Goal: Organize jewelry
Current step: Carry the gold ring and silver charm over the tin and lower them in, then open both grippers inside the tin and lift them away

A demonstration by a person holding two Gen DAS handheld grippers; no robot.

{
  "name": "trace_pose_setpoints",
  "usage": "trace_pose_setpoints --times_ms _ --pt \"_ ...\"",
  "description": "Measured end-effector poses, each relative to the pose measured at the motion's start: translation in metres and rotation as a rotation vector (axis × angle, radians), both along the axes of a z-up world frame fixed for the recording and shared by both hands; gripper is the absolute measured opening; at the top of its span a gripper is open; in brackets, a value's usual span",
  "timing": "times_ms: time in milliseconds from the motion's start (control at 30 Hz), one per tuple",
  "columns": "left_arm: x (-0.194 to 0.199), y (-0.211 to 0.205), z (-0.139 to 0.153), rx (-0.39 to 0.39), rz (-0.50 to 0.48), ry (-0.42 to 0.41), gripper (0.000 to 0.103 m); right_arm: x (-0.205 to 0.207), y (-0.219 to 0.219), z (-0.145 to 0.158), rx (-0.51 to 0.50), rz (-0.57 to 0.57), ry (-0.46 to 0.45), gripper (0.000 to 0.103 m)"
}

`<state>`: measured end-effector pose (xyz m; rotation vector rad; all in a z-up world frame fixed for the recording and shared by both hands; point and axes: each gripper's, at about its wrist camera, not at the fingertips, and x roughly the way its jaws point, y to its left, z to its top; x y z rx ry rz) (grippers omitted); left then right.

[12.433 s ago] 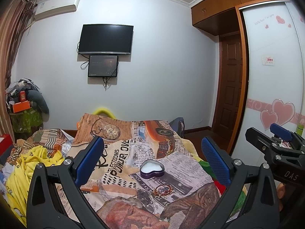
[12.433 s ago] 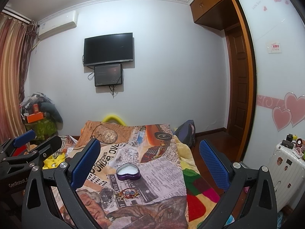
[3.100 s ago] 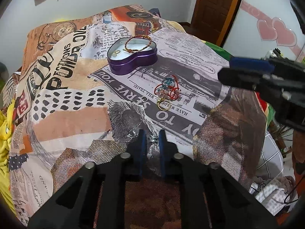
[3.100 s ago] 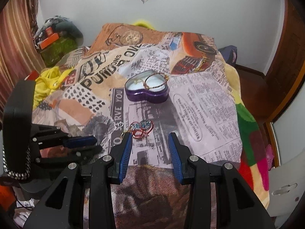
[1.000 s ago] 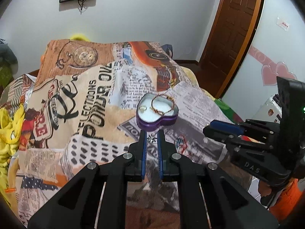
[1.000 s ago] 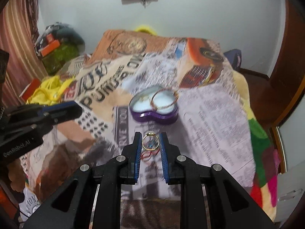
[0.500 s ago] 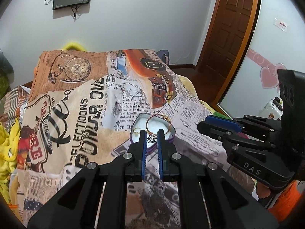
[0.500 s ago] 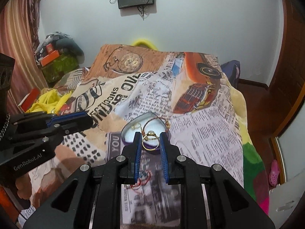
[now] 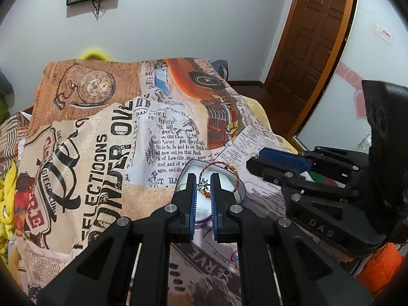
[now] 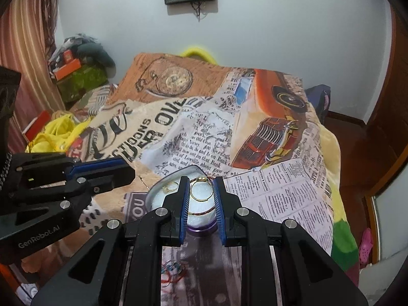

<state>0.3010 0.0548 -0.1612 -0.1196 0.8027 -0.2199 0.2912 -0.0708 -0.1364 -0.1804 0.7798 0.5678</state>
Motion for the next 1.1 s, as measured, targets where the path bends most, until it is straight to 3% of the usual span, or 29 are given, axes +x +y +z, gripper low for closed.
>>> trace_pose_setpoints --times_ms 267,500,900,1100 --pt "0.025 0.002 -0.028 -0.031 -0.007 0.081 0.009 0.024 0.010 -0.028 -0.023 0.045 0.097 0.017" --pt "0.036 0.002 -0.046 -0.034 -0.014 0.129 0.009 0.032 0.015 -0.040 -0.049 0.064 0.127 0.017" --pt "0.036 0.001 -0.044 -0.014 -0.009 0.115 0.009 0.032 0.019 -0.043 -0.073 0.077 0.134 0.017" --pt "0.028 0.005 -0.036 -0.011 0.013 0.108 0.009 0.025 0.016 -0.034 -0.080 0.064 0.110 0.026"
